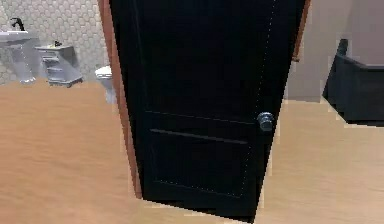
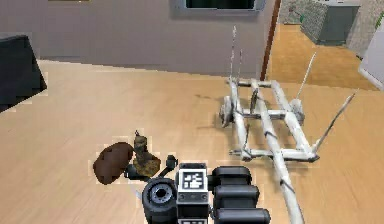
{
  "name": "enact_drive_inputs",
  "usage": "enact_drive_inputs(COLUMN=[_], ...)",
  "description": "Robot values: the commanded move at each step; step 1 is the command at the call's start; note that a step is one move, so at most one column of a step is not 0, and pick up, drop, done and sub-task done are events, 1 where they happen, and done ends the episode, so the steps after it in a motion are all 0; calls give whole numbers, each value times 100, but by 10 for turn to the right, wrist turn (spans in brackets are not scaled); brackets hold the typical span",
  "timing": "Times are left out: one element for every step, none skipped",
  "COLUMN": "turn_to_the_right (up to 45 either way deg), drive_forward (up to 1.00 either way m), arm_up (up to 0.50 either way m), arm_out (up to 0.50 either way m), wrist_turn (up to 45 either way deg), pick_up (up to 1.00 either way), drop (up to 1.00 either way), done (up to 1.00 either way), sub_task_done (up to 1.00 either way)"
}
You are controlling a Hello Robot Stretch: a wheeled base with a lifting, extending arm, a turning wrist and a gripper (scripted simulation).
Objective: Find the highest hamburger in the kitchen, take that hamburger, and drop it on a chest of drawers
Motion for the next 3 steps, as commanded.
enact_drive_inputs(turn_to_the_right=[90,0,-450], drive_forward=[0,35,0], arm_up=[0,0,0], arm_out=[0,0,0], wrist_turn=[0,0,0], pick_up=[0,0,0], drop=[0,0,0], done=[0,0,0], sub_task_done=[0,0,0])
